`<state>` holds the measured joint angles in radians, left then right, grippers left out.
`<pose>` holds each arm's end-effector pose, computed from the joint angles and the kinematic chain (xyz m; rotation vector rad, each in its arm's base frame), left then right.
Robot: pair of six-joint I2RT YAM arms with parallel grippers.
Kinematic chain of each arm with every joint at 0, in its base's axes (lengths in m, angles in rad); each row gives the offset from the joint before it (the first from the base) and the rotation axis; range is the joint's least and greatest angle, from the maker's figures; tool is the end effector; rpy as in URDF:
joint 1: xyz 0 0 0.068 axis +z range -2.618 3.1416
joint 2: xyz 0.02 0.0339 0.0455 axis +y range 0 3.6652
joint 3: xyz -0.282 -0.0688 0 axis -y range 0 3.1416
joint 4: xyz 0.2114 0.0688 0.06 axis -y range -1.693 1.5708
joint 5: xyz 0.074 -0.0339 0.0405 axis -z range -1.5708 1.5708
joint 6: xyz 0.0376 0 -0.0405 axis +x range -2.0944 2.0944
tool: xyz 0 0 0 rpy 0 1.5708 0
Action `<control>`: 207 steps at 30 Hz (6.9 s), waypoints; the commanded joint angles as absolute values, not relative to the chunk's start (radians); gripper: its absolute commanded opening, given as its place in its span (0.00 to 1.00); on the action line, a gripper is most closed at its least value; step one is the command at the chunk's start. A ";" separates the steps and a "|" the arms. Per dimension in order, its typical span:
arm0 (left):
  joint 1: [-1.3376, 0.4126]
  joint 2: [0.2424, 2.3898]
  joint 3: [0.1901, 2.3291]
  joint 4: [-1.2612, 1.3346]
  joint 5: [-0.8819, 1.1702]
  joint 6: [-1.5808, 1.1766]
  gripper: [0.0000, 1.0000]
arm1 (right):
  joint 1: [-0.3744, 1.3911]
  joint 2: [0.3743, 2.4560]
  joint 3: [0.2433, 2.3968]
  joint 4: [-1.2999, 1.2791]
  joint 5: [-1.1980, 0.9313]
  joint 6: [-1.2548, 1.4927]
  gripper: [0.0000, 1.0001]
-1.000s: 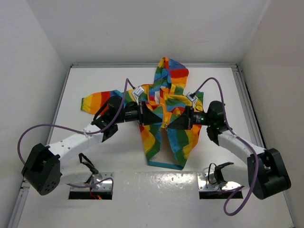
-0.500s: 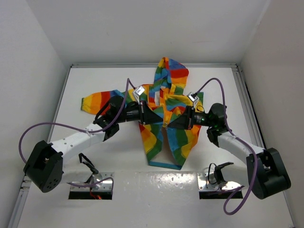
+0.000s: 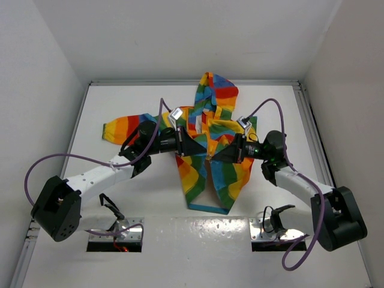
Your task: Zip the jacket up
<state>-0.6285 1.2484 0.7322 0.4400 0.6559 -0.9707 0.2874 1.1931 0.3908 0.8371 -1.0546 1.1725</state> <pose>0.1868 -0.1641 0.3209 0.2615 1.9356 -1.6795 0.1812 0.0876 0.2686 -0.1926 1.9189 1.8570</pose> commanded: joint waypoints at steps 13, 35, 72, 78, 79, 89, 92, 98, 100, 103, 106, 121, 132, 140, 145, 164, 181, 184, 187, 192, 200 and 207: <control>-0.588 1.268 0.747 0.456 0.644 -0.954 0.00 | 0.247 1.272 0.422 0.933 -1.040 1.250 0.00; -0.368 1.718 1.307 0.379 1.114 -0.850 0.00 | 0.152 1.686 0.831 1.040 -1.163 1.341 0.00; -0.393 1.680 1.310 0.140 1.045 -0.531 0.00 | 0.164 1.707 0.773 1.023 -1.128 1.272 0.00; -0.413 1.713 1.330 0.149 1.045 -0.540 0.00 | 0.167 1.726 0.785 1.068 -1.120 1.296 0.00; -0.413 1.713 1.330 0.149 1.045 -0.549 0.00 | 0.164 1.726 0.787 1.083 -1.120 1.299 0.00; -0.404 1.752 1.339 0.245 1.045 -0.643 0.00 | 0.175 1.732 0.792 1.115 -1.124 1.315 0.00; -0.403 1.763 1.339 0.268 1.045 -0.670 0.00 | 0.175 1.729 0.792 1.117 -1.123 1.318 0.00; -0.394 1.772 1.339 0.311 1.034 -0.716 0.00 | 0.176 1.729 0.795 1.129 -1.126 1.321 0.00; -0.385 1.781 1.339 0.324 1.034 -0.726 0.00 | 0.176 1.729 0.790 1.127 -1.121 1.321 0.00; -0.376 1.781 1.328 0.350 1.034 -0.748 0.00 | 0.175 1.726 0.784 1.127 -1.126 1.324 0.00; -0.376 1.781 1.328 0.359 1.034 -0.761 0.00 | 0.178 1.723 0.781 1.126 -1.123 1.322 0.00; -0.376 1.781 1.319 0.350 1.034 -0.761 0.00 | 0.178 1.741 0.821 1.121 -1.111 1.332 0.00; -0.385 1.781 1.319 0.331 1.034 -0.752 0.00 | 0.170 1.747 0.828 1.128 -1.112 1.342 0.00; -0.385 1.790 1.319 0.322 1.052 -0.742 0.00 | 0.166 1.759 0.847 1.124 -1.104 1.350 0.00; -0.385 1.790 1.328 0.313 1.052 -0.732 0.00 | 0.158 1.764 0.851 1.126 -1.101 1.353 0.00; -0.403 1.819 1.347 0.316 1.112 -0.723 0.00 | 0.135 1.766 0.873 1.161 -1.091 1.365 0.00; -0.445 1.832 1.370 0.055 1.278 -0.468 0.00 | 0.118 1.767 0.880 1.167 -1.078 1.379 0.00; -0.445 1.832 1.370 0.043 1.266 -0.468 0.00 | 0.115 1.763 0.874 1.172 -1.078 1.385 0.00; -0.445 1.832 1.352 0.060 1.246 -0.486 0.00 | 0.115 1.750 0.859 1.181 -1.078 1.390 0.00; -0.436 1.832 1.327 0.120 1.246 -0.537 0.17 | 0.117 1.735 0.825 1.190 -1.075 1.402 0.00; -0.436 1.812 1.318 0.172 1.214 -0.586 0.21 | 0.126 1.706 0.773 1.233 -1.071 1.420 0.00; -0.436 1.802 1.308 0.181 1.151 -0.606 0.45 | 0.126 1.698 0.750 1.269 -1.071 1.450 0.00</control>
<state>-0.4259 1.8198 1.3125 0.1387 1.1728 -0.5930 0.1211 1.7386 0.7479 1.1675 -1.0882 1.4448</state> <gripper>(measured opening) 0.436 0.009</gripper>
